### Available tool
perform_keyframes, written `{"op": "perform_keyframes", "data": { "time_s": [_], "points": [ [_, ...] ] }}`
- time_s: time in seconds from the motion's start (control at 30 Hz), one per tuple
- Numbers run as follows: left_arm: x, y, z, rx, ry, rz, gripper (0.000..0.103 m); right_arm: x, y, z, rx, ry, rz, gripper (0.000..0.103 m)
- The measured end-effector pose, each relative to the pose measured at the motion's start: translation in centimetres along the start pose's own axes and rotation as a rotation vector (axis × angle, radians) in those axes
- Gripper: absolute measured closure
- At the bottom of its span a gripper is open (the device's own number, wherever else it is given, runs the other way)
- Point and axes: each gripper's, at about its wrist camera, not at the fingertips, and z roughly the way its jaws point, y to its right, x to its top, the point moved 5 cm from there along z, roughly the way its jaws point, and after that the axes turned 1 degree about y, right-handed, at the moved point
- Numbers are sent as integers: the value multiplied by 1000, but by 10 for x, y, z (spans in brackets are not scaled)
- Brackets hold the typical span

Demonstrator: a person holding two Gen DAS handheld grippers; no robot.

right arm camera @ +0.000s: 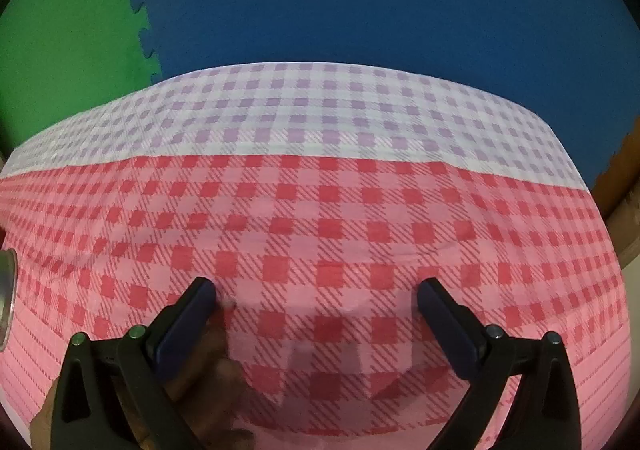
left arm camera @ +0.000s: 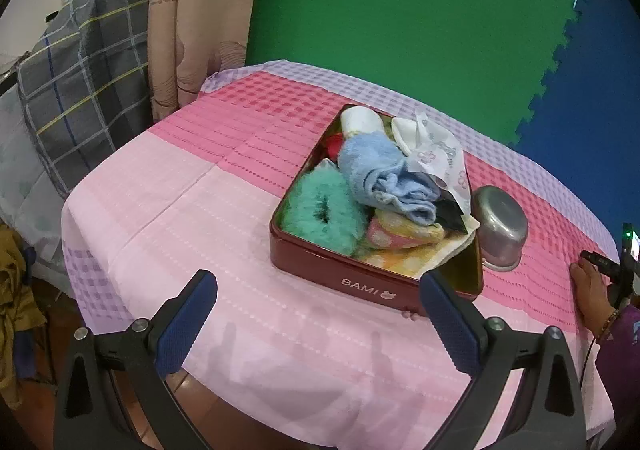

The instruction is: Organize soft objects

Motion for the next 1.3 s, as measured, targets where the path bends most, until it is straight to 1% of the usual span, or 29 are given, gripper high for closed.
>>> {"op": "perform_keyframes", "data": {
  "time_s": [0.2, 0.53, 0.57, 0.6, 0.67, 0.7, 0.73, 0.77, 0.9, 1.1, 1.3],
  "points": [
    [-1, 4, -2, -4, -1, 17, 3, 0, 2, 1, 5, 1, 4, 0],
    [0, 1, -1, -10, -7, -4, 3, -1, 2, 1, 9, 2, 7, 0],
    [0, 1, -1, -12, -8, -3, 3, 0, 2, 1, -5, 3, 13, 0],
    [0, 1, 0, -9, -8, -2, 3, 1, 10, 2, -38, 1, 61, 0],
    [-1, 2, 1, -8, -14, 2, 3, 1, 14, 1, -16, 8, 87, 0],
    [-1, 3, 2, -11, -18, 5, 3, 1, 13, 0, -21, 7, 87, 0],
    [-2, 2, 2, -11, -19, 6, 3, 1, 13, 1, -51, 0, 85, 0],
    [-2, 2, 2, -10, -20, 9, 3, 2, 13, 1, -61, 0, 92, 0],
    [-3, -1, 3, -12, -27, -3, 3, 5, 20, 1, -73, 4, 140, 0],
    [-3, -1, 7, -23, -41, -19, 3, 4, 15, 1, -80, -1, 121, 0],
    [-3, 4, 3, -22, -28, 6, 3, 6, 13, 2, -78, 0, 120, 0]
  ]
}}
